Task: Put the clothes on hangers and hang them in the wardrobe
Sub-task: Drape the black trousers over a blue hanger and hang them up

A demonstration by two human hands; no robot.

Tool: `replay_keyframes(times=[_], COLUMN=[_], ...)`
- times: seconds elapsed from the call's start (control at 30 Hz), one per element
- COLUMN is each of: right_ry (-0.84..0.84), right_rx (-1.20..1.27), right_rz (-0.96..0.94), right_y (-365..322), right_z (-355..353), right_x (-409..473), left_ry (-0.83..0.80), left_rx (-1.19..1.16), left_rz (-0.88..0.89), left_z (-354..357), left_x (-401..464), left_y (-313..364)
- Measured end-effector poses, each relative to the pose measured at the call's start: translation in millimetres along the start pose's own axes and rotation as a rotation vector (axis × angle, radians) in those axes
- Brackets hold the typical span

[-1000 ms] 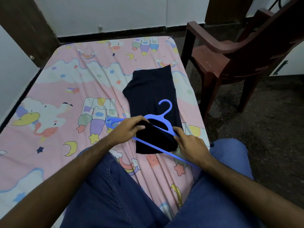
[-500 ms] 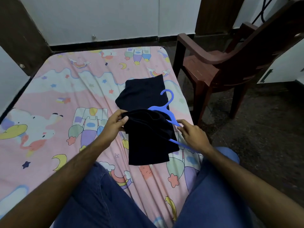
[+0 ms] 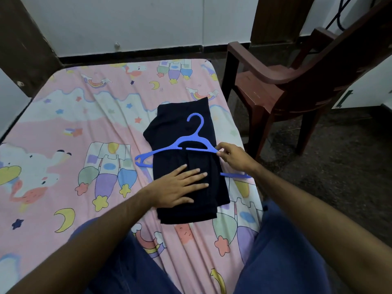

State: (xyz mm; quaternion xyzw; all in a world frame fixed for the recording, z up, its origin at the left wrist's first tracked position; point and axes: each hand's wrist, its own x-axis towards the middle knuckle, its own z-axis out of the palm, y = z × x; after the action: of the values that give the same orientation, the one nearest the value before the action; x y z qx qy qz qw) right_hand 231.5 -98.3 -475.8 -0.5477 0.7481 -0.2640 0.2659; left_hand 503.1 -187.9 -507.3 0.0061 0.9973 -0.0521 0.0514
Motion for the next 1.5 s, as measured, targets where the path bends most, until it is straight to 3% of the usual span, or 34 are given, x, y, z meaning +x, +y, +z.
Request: replay_keyframes(times=[0.27, 0.37, 0.47, 0.53, 0.63, 0.73, 0.83, 0.9, 1.0, 1.27, 1.4, 1.5], right_ry=[0.066, -0.007, -0.121, -0.147, 0.002, 0.218, 0.084, -0.025, 0.097, 0.115, 0.169, 0.170], right_rx=[-0.117, -0.106, -0.095, -0.123, -0.194, -0.151, -0.095, -0.098, -0.051, 0.009, 0.075, 0.091], right_rz=[0.072, 0.027, -0.007, -0.004, 0.005, 0.045, 0.015, 0.007, -0.001, -0.088, -0.127, -0.196], right_y=[8.9, 6.7, 7.7, 9.9, 15.9, 17.7, 13.3, 8.3, -1.3, -44.8, -85.4, -122.5], right_z=[-25.3, -26.9, -23.3, -22.2, -35.3, -57.8, -68.2, -68.1, -74.4, -113.2, -150.0, -180.9], right_x=[107.9, 137.8, 158.5, 172.6, 207.2, 254.6, 291.3, 309.8, 334.1, 315.3, 265.0, 215.0], left_ry=[0.017, 0.006, 0.136, 0.140, 0.081, 0.092, 0.108, 0.173, 0.130, 0.098, 0.363, 0.649], left_rx=[-0.177, -0.165, -0.050, -0.037, 0.028, -0.024, -0.035, 0.022, -0.085, -0.157, 0.032, 0.133], left_rz=[-0.027, 0.048, -0.123, -0.199, -0.035, -0.020, 0.028, -0.067, -0.343, -0.399, -0.420, -0.615], left_z=[22.6, 19.9, 12.6, 9.6, 34.5, 48.3, 41.8, 42.7, 53.6, 45.2, -19.5, -91.4], left_x=[2.4, 8.9, 26.7, 43.3, 62.2, 65.2, 67.5, 76.7, 87.7, 70.7, 50.5, 27.9], left_y=[1.9, -21.2, -81.7, -115.9, -124.4, -123.5, -142.0, -170.8, -201.9, -191.1, -198.4, -203.9])
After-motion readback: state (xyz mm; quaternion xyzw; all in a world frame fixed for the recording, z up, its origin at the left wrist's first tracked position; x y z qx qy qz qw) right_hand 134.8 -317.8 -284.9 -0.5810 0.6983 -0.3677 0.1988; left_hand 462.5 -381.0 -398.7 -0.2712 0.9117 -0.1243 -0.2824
